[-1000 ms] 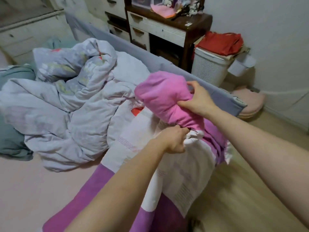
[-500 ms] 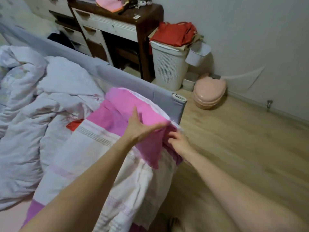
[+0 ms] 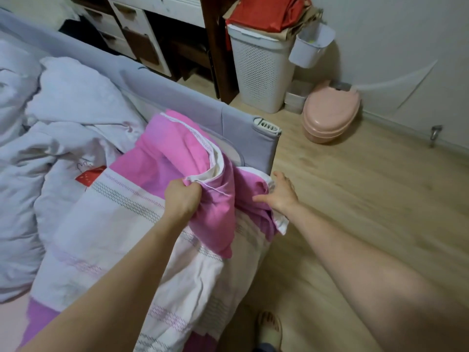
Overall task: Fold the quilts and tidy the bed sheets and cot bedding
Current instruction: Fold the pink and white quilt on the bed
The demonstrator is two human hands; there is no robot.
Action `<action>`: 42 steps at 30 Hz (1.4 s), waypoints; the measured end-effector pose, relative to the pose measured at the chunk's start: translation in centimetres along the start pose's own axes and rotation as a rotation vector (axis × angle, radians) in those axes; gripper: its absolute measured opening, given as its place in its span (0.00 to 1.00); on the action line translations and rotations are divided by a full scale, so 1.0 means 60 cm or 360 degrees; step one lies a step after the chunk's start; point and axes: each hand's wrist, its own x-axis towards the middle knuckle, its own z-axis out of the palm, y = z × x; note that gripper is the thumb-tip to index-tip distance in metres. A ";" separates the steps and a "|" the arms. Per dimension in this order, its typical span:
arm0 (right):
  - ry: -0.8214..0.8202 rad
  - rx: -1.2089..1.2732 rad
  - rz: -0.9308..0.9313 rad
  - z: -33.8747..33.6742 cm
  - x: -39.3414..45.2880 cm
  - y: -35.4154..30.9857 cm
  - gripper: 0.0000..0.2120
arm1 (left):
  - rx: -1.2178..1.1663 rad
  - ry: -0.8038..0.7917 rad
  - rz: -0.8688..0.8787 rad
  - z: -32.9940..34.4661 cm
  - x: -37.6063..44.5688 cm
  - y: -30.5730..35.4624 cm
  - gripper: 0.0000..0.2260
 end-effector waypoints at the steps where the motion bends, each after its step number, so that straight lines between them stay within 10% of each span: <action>1: 0.0002 -0.0110 -0.0034 0.010 0.013 0.001 0.46 | 0.0000 0.0022 0.0043 0.000 0.000 0.002 0.12; 5: -0.0116 -0.0281 0.0116 0.053 0.068 0.020 0.41 | -0.0049 0.0008 0.0063 0.004 0.010 -0.005 0.12; 10: -0.0288 -0.0021 0.0136 0.035 0.086 0.031 0.12 | 0.0224 -0.0810 0.0096 -0.029 -0.011 0.045 0.14; 15: -0.0704 0.0813 0.0284 -0.034 0.058 0.030 0.17 | -0.0099 -0.1500 -0.0339 0.024 -0.086 0.063 0.05; 19: -0.0980 0.1171 0.0325 -0.080 0.036 0.052 0.16 | 0.1041 -0.1152 0.0321 0.111 -0.065 0.035 0.21; 23: -0.0906 0.0363 -0.0306 -0.060 0.001 0.067 0.21 | 0.1823 -0.0469 0.1035 0.122 0.002 0.056 0.36; 26: -0.0572 0.0040 -0.0336 -0.002 -0.003 0.075 0.50 | 0.2433 -0.0595 0.1407 0.128 0.044 0.073 0.35; 32: -0.0105 -0.0136 -0.0276 0.067 0.018 0.089 0.62 | 0.2574 -0.0701 0.1481 0.137 0.074 0.076 0.24; 42: -0.0385 -0.0441 -0.0535 0.084 0.006 0.107 0.17 | 0.2820 -0.0990 0.1513 0.137 0.101 0.078 0.39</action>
